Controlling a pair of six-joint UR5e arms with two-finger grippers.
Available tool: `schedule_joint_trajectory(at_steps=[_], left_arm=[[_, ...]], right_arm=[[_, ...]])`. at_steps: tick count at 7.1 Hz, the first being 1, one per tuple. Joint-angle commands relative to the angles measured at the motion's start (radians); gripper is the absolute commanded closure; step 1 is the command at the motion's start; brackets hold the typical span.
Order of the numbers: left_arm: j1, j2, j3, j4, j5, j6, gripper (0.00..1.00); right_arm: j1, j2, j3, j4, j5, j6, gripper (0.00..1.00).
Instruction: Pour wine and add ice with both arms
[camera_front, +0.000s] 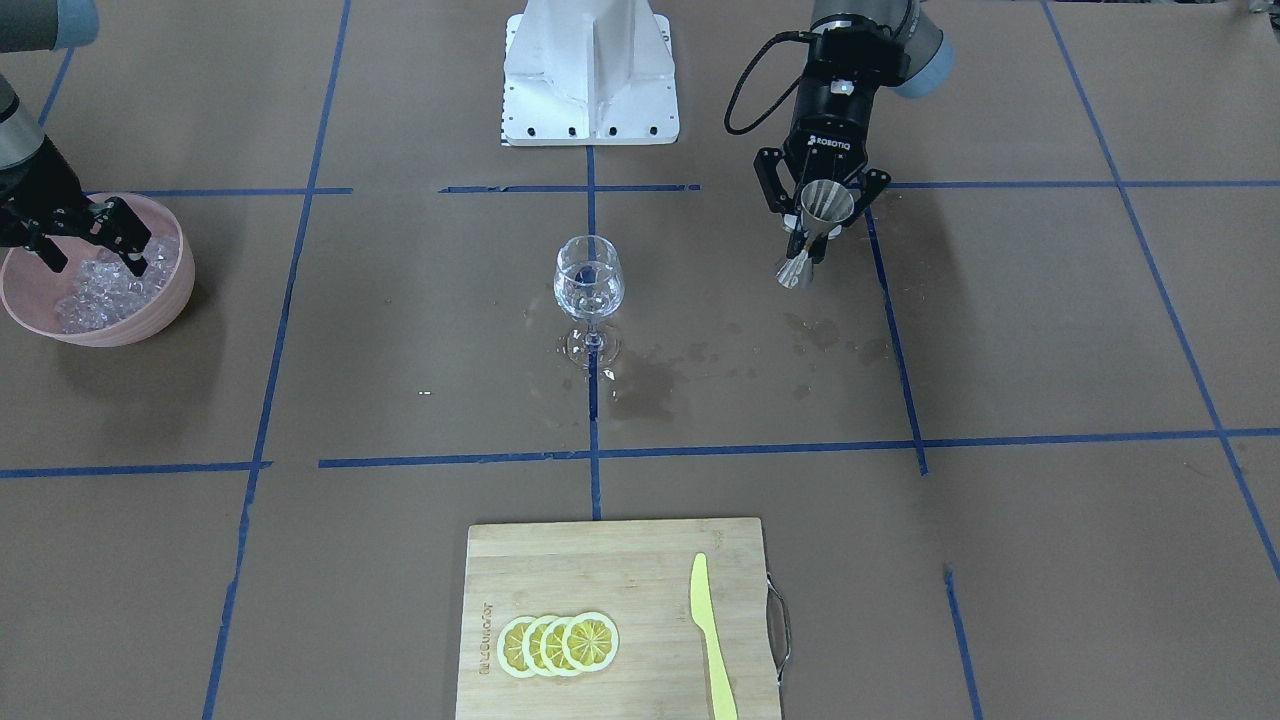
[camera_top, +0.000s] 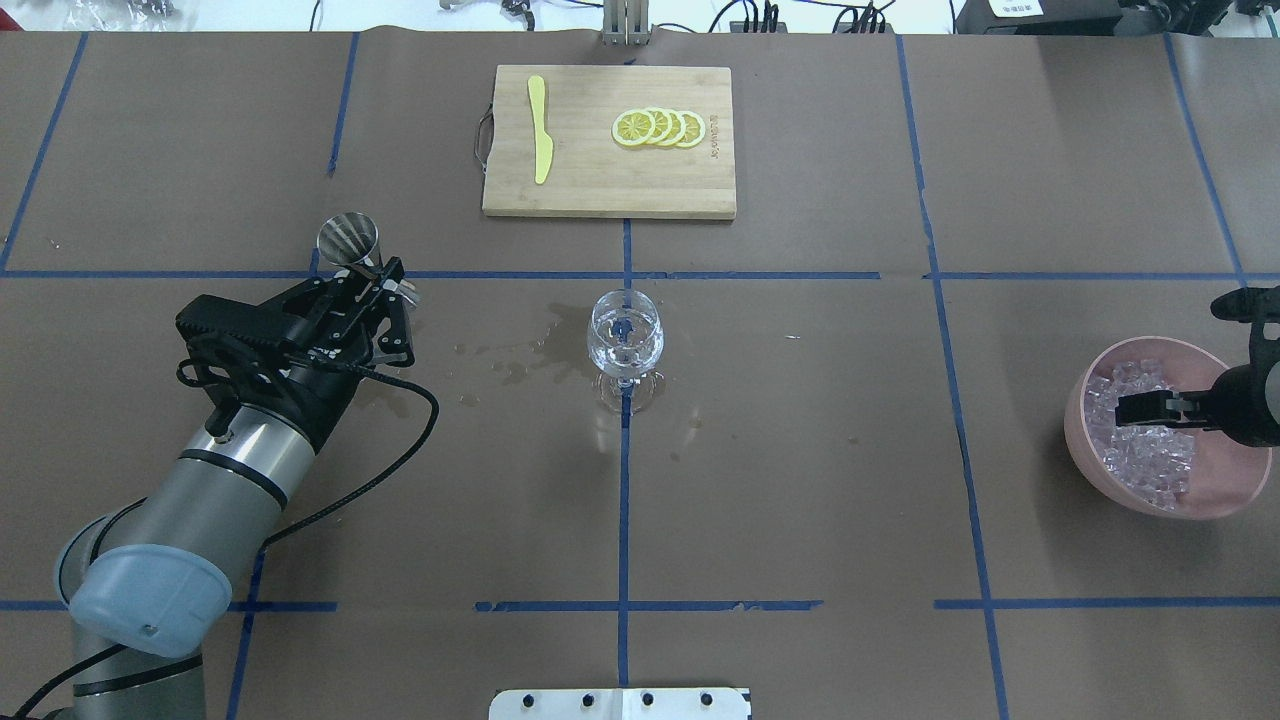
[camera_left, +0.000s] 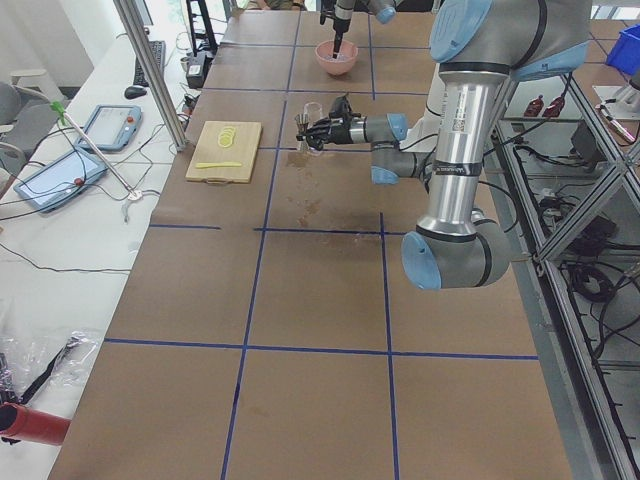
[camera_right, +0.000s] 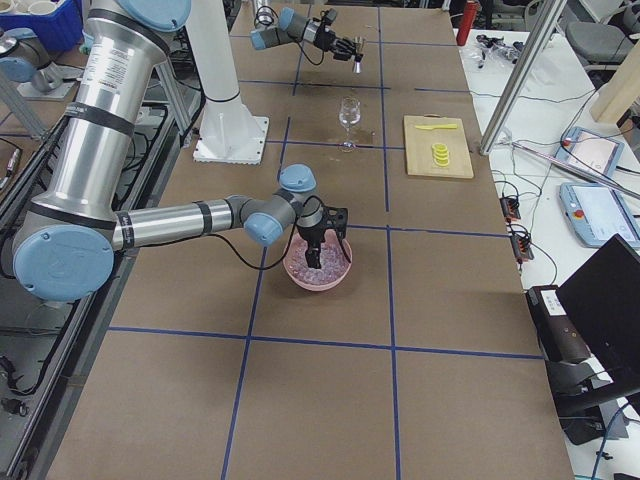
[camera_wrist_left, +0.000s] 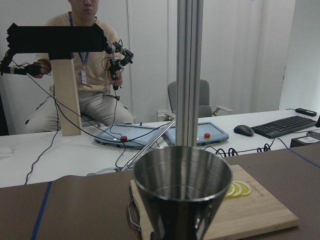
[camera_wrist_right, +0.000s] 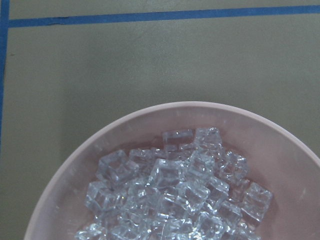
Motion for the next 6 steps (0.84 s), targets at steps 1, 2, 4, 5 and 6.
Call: schedule_joint_trajectory(at_steps=[1,2,4,5,6], left_arm=[[0.0,0.006,-0.003,-0.001,0.0,-0.017,1.0],[0.0,0.006,-0.003,-0.001,0.0,-0.015,1.0],[0.0,0.006,-0.004,-0.001,0.0,-0.015,1.0],[0.0,0.006,-0.004,-0.001,0.0,-0.017,1.0],[0.0,0.007,-0.004,-0.001,0.0,-0.017,1.0]], right_arm=[[-0.004,0.005,-0.008,-0.004,0.011,0.0,0.52],[-0.004,0.017,-0.029,-0.004,0.014,-0.001,0.59],[-0.002,0.02,-0.036,-0.002,0.017,-0.007,0.79],[-0.001,0.02,-0.033,-0.004,0.021,-0.013,0.92],[0.004,0.02,-0.024,-0.002,0.031,-0.015,1.0]])
